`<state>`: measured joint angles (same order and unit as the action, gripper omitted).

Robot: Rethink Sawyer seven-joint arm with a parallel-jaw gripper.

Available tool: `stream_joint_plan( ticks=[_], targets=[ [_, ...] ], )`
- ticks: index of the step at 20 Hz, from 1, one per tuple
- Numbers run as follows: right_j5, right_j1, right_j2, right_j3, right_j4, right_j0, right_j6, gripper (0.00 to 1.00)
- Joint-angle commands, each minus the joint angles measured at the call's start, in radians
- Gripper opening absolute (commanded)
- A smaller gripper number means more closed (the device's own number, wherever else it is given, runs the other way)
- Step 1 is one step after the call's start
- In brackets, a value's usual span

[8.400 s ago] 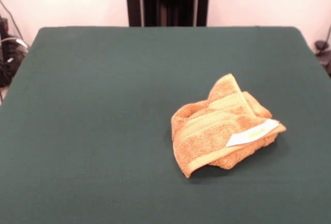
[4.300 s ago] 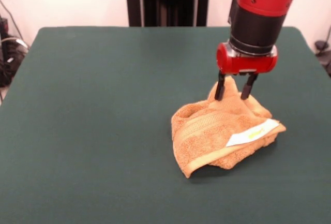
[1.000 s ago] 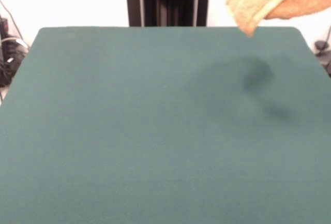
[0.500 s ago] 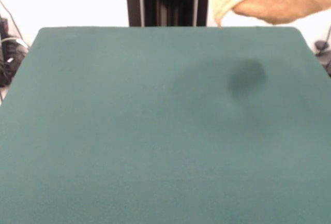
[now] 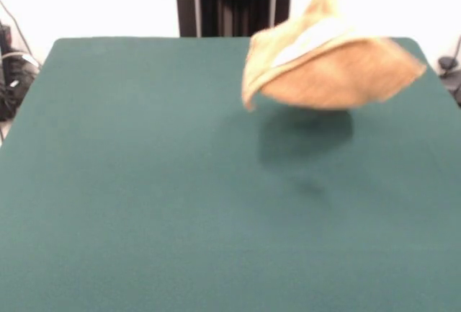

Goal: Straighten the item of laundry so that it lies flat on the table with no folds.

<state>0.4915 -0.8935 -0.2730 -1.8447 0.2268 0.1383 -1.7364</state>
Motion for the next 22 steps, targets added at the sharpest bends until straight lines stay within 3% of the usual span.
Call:
stream_joint_plan(
  ticks=[1, 4, 6, 8, 10, 15, 18, 22],
  targets=[
    [-0.157, 0.15, 0.227, -0.115, -0.045, -0.036, -0.059, 0.0],
    [-0.154, 0.147, 0.25, -0.125, -0.042, -0.052, -0.074, 0.0],
    [-0.115, 0.139, 0.208, -0.097, -0.062, -0.017, -0.088, 0.0],
    [-0.119, 0.13, 0.241, -0.121, -0.05, -0.046, -0.08, 0.0],
    [-0.091, 0.126, 0.196, -0.09, -0.073, -0.011, -0.089, 0.0],
    [0.064, 0.15, 0.195, 0.044, -0.114, -0.04, -0.018, 0.0],
    [-0.056, 0.139, 0.229, -0.061, -0.089, -0.056, -0.077, 0.0],
    [-0.038, 0.15, 0.243, -0.045, -0.093, -0.067, -0.075, 0.0]
  ],
)
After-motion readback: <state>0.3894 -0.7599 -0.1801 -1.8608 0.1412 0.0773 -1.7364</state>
